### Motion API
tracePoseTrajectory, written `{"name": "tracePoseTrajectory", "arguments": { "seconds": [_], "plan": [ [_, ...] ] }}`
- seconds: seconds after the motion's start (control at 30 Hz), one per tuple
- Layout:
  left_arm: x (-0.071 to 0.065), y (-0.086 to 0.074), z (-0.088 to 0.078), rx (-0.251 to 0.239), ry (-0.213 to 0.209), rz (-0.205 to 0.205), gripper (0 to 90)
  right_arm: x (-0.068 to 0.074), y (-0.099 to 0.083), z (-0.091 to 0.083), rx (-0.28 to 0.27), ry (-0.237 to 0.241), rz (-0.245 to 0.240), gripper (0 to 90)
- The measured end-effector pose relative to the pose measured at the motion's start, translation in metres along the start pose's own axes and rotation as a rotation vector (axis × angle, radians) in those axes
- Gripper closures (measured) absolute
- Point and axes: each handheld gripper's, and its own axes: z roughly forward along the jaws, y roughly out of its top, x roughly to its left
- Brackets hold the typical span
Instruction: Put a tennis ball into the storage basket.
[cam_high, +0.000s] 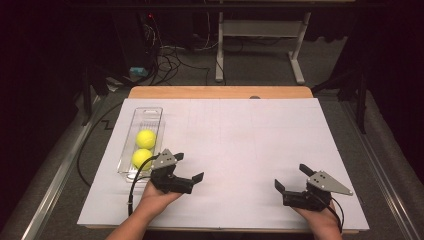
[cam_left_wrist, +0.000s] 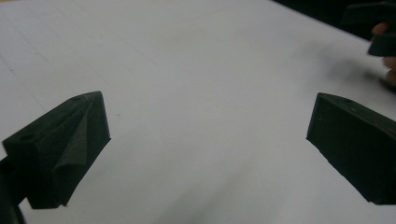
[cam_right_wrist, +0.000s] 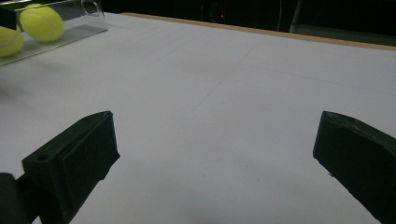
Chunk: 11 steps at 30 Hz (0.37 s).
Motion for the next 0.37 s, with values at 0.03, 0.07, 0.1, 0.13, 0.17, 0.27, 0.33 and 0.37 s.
{"name": "tracePoseTrajectory", "arguments": {
  "seconds": [0.03, 0.07, 0.1, 0.13, 0.17, 0.27, 0.33, 0.37],
  "plan": [
    [0.0001, 0.0001, -0.0031, -0.023, -0.005, -0.003, 0.2, -0.0004, 0.0005, -0.0008, -0.006, 0.000, 0.004, 0.0],
    [0.0005, 0.0004, -0.0058, -0.046, -0.006, -0.006, 0.1, -0.0006, 0.0009, -0.0019, -0.007, -0.002, 0.005, 0.0],
    [0.0010, 0.0009, -0.0078, -0.063, 0.002, -0.011, 0.1, -0.0007, 0.0013, -0.0026, -0.011, -0.004, 0.004, 0.0],
    [0.0020, 0.0014, -0.0093, -0.072, 0.007, -0.020, 0.2, -0.0010, 0.0015, -0.0030, -0.013, -0.004, 0.004, 0.0],
    [0.0033, 0.0015, -0.0103, -0.079, 0.005, -0.027, 0.2, -0.0014, 0.0016, -0.0032, -0.013, -0.003, 0.002, 0.0],
    [0.0052, 0.0014, -0.0116, -0.071, 0.028, -0.028, 0.1, -0.0030, 0.0015, -0.0036, -0.018, 0.000, -0.001, 0.0],
    [0.0057, 0.0013, -0.0124, -0.074, 0.043, -0.029, 0.2, -0.0042, 0.0013, -0.0046, -0.020, 0.002, -0.004, 0.0],
    [0.0056, 0.0011, -0.0130, -0.076, 0.052, -0.027, 0.1, -0.0048, 0.0011, -0.0055, -0.021, 0.002, 0.001, 0.0]
  ]
}}
